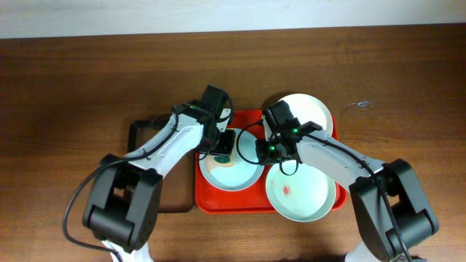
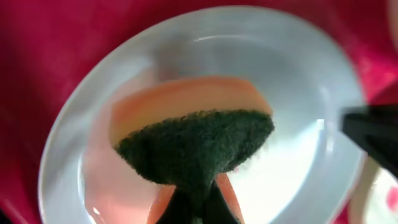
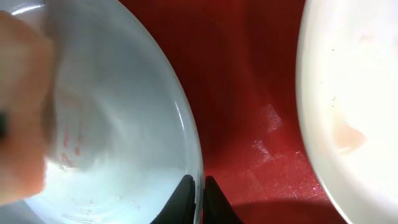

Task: Clean dirty plates on tray and stack at the side
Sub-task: 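Scrub the light-blue plate with the sponge in the left gripper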

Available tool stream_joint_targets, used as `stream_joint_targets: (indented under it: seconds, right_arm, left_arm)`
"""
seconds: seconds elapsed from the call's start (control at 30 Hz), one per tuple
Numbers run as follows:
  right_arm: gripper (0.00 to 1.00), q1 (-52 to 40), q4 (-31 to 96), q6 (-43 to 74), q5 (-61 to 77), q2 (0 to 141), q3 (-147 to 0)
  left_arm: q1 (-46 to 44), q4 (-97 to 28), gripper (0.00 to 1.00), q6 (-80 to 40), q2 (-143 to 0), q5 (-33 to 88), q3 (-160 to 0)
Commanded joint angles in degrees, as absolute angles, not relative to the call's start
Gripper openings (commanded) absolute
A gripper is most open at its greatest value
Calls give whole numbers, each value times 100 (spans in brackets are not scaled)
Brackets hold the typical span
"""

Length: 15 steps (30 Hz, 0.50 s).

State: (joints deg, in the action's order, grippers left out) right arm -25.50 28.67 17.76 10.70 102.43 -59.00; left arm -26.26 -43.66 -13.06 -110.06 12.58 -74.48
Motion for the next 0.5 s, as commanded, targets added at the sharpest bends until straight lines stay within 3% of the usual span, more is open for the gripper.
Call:
stream_joint_targets:
  seconds: [0.0, 0.13, 0.27, 0.47]
  right_arm:
    - [8, -2587, 2849, 1734, 1181, 10162, -5913]
    - [8, -2587, 2849, 1734, 1181, 10162, -5913]
    - [8, -2587, 2853, 1734, 1181, 10162, -5913]
    - [12, -2587, 2823, 1496, 1354, 10162, -5913]
  left_arm:
    - [-2665, -4351, 0, -1302, -11450, 1046, -7487]
    - [-2862, -4316, 0, -1299, -11854, 1184, -7487]
    - [-2464, -4464, 0, -1295, -11393, 2447, -7496]
    - [-2169, -4495, 0, -1323, -10422, 1149, -7481]
